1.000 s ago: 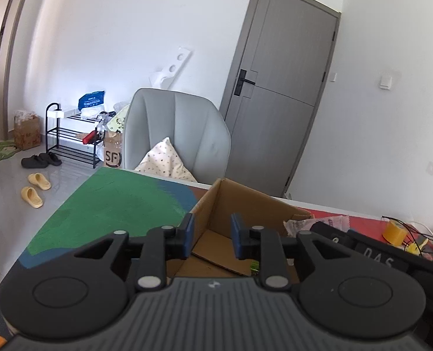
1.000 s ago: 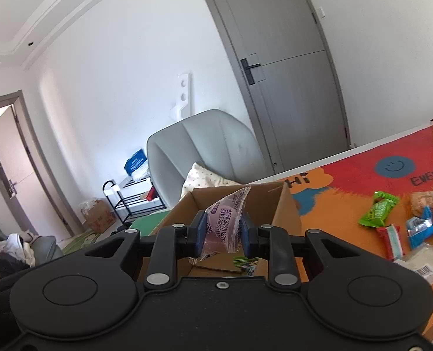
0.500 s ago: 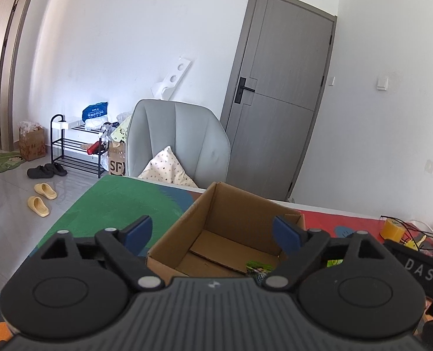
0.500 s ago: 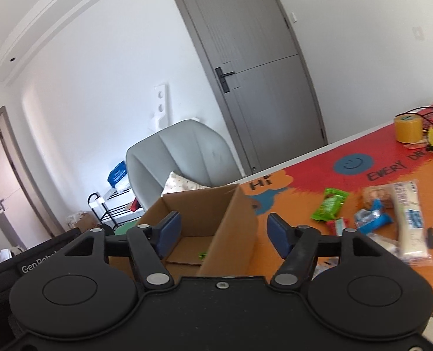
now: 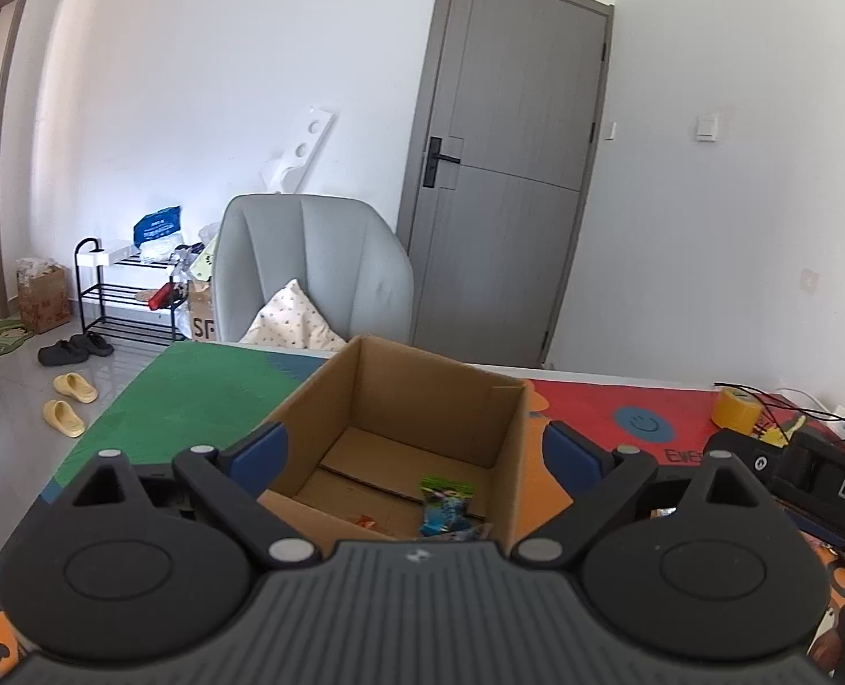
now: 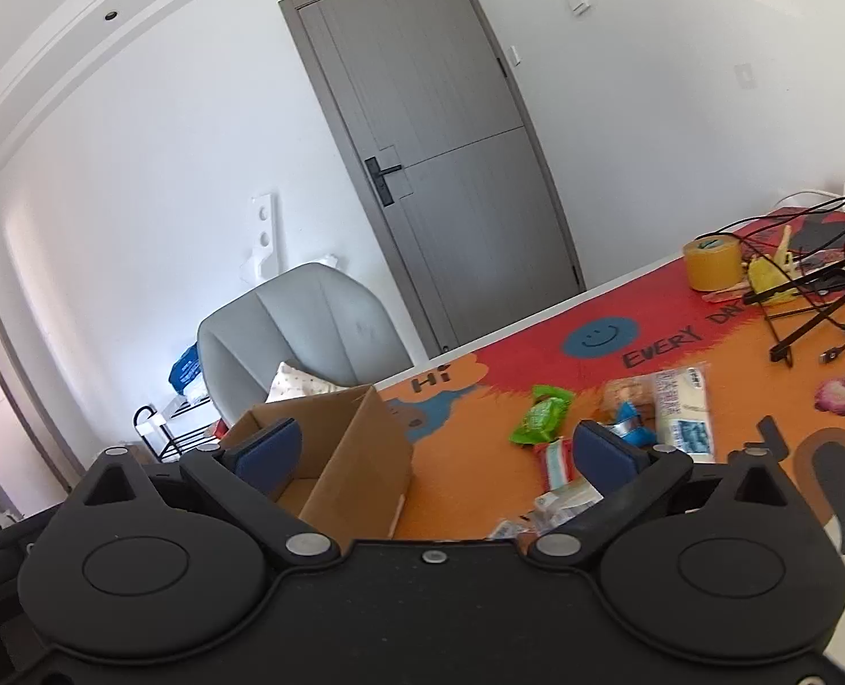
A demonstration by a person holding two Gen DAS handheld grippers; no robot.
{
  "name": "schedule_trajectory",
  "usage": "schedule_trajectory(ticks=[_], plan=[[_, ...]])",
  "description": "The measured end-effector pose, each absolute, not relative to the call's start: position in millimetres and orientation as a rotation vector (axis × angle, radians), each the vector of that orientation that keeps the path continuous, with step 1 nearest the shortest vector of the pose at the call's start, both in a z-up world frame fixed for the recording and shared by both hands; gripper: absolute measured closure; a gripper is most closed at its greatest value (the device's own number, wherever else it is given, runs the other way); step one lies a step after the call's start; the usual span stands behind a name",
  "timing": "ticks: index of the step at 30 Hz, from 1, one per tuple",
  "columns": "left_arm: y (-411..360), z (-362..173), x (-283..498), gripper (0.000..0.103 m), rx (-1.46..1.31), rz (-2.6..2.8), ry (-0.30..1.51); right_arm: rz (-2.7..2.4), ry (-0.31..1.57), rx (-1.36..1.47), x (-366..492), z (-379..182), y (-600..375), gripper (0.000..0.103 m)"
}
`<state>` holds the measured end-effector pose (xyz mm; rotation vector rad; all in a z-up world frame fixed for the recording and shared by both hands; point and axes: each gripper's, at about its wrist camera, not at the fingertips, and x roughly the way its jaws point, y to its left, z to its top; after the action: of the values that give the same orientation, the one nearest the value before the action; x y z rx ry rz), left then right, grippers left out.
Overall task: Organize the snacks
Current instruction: 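Move both grippers back toward the remaining snack packets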
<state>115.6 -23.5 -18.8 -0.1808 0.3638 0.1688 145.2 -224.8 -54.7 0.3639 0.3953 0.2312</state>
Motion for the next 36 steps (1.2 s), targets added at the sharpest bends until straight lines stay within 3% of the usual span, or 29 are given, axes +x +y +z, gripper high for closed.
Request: schedule_trajectory(ticks=[36], plan=[[-68,-23,91,0.004,-0.201,0.042,0.422,0.077,0.498,0.336,112,-75,-303,0.000]])
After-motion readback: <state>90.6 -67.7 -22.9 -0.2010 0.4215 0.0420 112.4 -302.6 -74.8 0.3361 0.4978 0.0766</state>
